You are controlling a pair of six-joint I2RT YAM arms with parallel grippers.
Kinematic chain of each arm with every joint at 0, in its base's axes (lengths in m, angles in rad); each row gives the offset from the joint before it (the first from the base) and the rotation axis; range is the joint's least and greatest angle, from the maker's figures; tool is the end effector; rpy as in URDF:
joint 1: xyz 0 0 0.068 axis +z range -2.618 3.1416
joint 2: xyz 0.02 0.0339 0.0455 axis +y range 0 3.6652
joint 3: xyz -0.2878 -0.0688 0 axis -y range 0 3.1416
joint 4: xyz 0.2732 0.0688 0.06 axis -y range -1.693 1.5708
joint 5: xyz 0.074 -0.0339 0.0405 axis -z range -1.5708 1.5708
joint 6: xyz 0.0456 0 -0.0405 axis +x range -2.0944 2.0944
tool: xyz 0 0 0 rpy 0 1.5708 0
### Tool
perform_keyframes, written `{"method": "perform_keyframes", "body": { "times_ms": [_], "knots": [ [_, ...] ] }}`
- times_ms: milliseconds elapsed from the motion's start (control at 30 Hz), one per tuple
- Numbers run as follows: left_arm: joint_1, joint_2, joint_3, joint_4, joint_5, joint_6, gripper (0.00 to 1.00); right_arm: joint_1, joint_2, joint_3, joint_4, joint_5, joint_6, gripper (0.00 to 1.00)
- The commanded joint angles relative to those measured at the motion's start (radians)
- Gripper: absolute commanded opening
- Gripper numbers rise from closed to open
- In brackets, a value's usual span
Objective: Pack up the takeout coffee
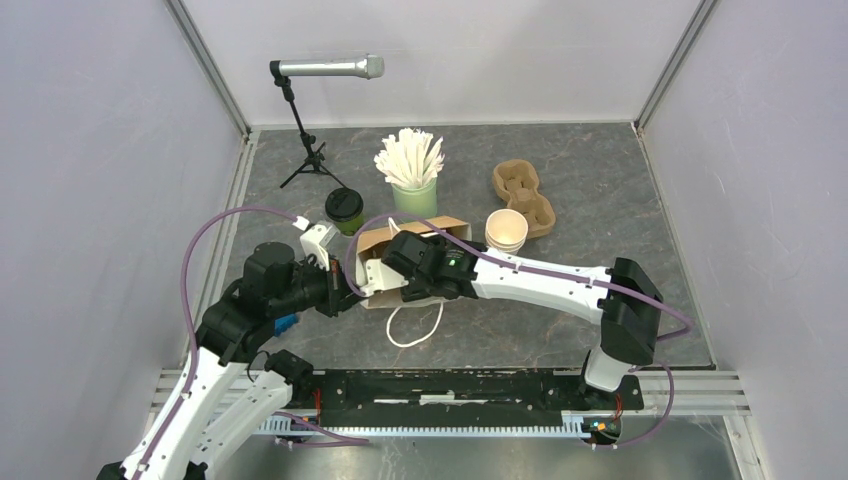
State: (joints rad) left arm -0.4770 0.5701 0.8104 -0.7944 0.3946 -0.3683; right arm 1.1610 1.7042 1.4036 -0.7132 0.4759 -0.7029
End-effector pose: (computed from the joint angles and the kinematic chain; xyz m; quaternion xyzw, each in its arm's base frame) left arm 0.1052 -0.0741 0.3310 0.1418 0.8502 -0.3519 0.3651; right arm 0.1776 0.3563 0.2779 -0.7115 0.6092 -0.1601 0.3116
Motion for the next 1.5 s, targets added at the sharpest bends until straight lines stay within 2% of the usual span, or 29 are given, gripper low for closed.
{"method": "perform_keyframes", "body": {
  "times_ms": [0, 233, 433, 533, 833, 900, 1100, 1467],
  "knots": [
    [-0.011, -0.015, 0.012, 0.079, 0.098, -0.015, 0.02, -0.022, 0.034, -0.025, 0.001, 0.048, 0.033, 0.67],
    [-0.011, -0.009, 0.035, 0.037, 0.021, -0.022, 0.02, -0.035, -0.017, -0.054, 0.025, 0.072, 0.046, 0.67],
    [-0.011, -0.021, 0.032, 0.072, 0.062, -0.005, 0.03, -0.035, 0.011, -0.054, 0.03, 0.07, 0.043, 0.67],
    [-0.011, -0.02, 0.026, 0.086, 0.096, -0.006, 0.1, -0.036, 0.029, -0.05, 0.018, 0.064, 0.047, 0.67],
    [-0.011, -0.025, 0.002, 0.117, 0.121, -0.017, 0.17, -0.045, 0.017, -0.093, 0.088, 0.026, 0.036, 0.7],
    [-0.011, -0.025, -0.003, 0.122, 0.128, -0.015, 0.17, -0.05, 0.019, -0.096, 0.106, 0.027, 0.035, 0.71],
    [-0.011, -0.016, -0.005, 0.134, 0.133, -0.004, 0.03, -0.062, -0.005, -0.105, 0.155, 0.033, 0.027, 0.77],
    [-0.011, -0.018, -0.024, 0.159, 0.131, -0.014, 0.02, -0.072, -0.013, -0.115, 0.179, -0.018, -0.01, 0.82]
  ]
}}
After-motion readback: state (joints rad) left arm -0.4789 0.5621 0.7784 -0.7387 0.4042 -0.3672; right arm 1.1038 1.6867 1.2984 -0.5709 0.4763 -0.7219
